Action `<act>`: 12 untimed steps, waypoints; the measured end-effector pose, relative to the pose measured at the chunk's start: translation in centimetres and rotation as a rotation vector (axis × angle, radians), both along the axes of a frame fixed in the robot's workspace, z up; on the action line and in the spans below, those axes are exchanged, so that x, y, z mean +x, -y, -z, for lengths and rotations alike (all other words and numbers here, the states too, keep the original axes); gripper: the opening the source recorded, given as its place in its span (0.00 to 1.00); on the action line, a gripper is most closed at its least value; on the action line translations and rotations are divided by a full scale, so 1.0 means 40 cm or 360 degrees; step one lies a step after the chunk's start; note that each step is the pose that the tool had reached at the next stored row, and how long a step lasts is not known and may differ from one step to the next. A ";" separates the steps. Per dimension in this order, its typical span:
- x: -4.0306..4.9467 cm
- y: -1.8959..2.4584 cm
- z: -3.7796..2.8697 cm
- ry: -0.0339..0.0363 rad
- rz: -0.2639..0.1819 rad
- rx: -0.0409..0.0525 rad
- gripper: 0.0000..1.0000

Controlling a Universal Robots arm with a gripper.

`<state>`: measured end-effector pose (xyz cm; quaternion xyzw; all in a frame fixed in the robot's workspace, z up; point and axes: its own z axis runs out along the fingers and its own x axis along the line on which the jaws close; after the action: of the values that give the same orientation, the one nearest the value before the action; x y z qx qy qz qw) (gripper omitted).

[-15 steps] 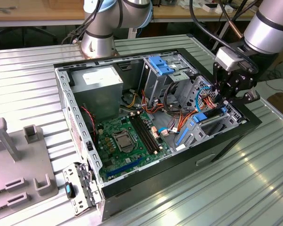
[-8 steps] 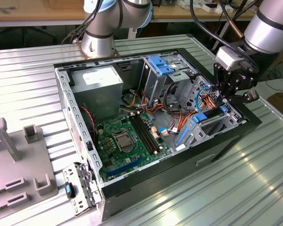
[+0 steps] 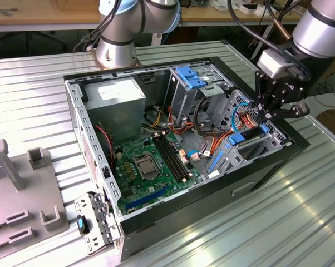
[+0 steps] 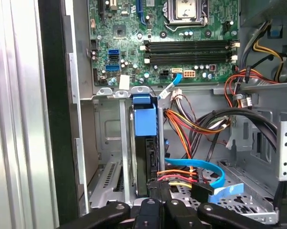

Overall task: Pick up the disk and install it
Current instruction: 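Insert the second disk wire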

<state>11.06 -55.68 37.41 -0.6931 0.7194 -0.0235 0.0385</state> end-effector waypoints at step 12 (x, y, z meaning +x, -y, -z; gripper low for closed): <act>0.000 -0.011 -0.069 -0.0099 0.0006 0.0004 0.11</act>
<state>11.07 -55.25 40.16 -0.6921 0.7216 -0.0011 0.0170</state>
